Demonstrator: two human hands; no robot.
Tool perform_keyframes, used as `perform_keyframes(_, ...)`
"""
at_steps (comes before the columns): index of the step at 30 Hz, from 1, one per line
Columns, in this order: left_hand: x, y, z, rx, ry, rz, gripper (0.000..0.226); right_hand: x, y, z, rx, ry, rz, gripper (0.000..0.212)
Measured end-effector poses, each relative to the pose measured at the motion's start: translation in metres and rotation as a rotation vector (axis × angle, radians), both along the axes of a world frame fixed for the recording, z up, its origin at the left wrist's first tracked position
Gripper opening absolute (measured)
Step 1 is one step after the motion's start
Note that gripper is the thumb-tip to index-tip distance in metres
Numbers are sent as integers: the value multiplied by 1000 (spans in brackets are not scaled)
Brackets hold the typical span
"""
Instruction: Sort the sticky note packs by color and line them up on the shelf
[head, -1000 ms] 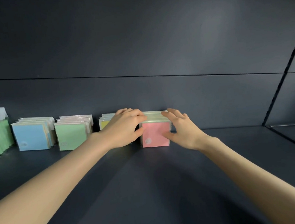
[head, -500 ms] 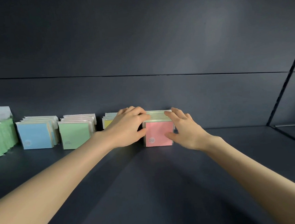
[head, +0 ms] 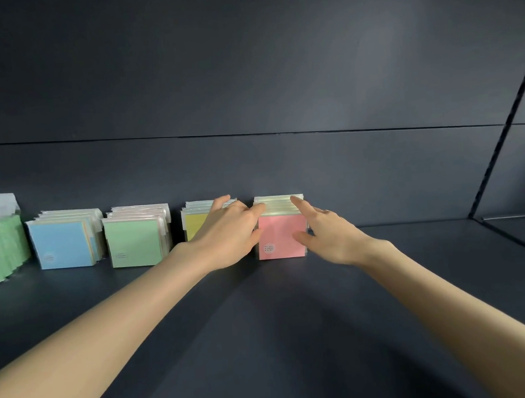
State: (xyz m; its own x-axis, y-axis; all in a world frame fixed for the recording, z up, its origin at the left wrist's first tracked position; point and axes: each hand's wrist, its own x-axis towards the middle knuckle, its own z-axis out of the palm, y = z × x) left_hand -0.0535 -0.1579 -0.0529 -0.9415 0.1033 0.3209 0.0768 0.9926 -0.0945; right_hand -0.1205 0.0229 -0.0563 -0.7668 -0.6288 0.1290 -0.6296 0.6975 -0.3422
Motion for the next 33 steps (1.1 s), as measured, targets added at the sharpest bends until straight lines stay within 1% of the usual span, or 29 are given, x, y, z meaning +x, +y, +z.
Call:
perform_keyframes(8,0,1,-4,13,22,8,32,2,0,1,-2,-11,-3,64)
perform_keyframes(14,-4,2,-3,63,18,31,23,3,-2,3,14,-18,-13,64)
perform_keyframes(21,-4,0,-5,47,17,27,29,5,-4,4,18,-28,-29,65)
perform_keyframes(25,1,-2,-1,56,24,5,32,5,-5,6,22,1,-60,62)
perform_keyframes(28,4,-3,2,25,45,7,35,7,-7,9,31,45,-89,59)
perform_keyframes(33,2,-5,5,2,92,-14,37,8,-7,14,23,69,-101,60)
